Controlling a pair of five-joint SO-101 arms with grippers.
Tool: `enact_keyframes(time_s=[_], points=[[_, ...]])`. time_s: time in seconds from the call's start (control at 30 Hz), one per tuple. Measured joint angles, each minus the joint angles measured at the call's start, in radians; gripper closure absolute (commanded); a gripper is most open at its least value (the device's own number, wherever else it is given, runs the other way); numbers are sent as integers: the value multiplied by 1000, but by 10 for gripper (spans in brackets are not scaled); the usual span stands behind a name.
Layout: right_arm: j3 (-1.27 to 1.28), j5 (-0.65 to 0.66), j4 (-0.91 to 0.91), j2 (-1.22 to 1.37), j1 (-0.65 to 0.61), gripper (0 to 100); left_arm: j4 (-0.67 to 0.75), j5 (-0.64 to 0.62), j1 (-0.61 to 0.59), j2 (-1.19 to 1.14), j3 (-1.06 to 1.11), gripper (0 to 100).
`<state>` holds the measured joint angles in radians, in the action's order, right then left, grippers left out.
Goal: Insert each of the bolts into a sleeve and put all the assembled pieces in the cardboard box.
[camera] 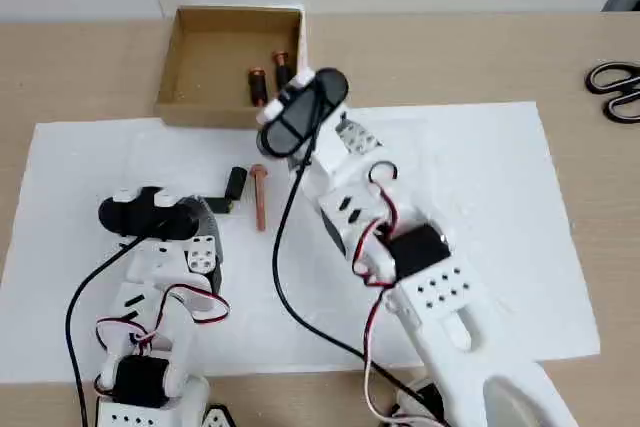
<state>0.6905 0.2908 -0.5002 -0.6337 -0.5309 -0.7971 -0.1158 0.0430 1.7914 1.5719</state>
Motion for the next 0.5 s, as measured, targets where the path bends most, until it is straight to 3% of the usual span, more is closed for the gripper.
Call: enact_keyframes(time_s=[0.5], points=[[-427,-2,0,511,0,995,0,-3,0,0,84,993]])
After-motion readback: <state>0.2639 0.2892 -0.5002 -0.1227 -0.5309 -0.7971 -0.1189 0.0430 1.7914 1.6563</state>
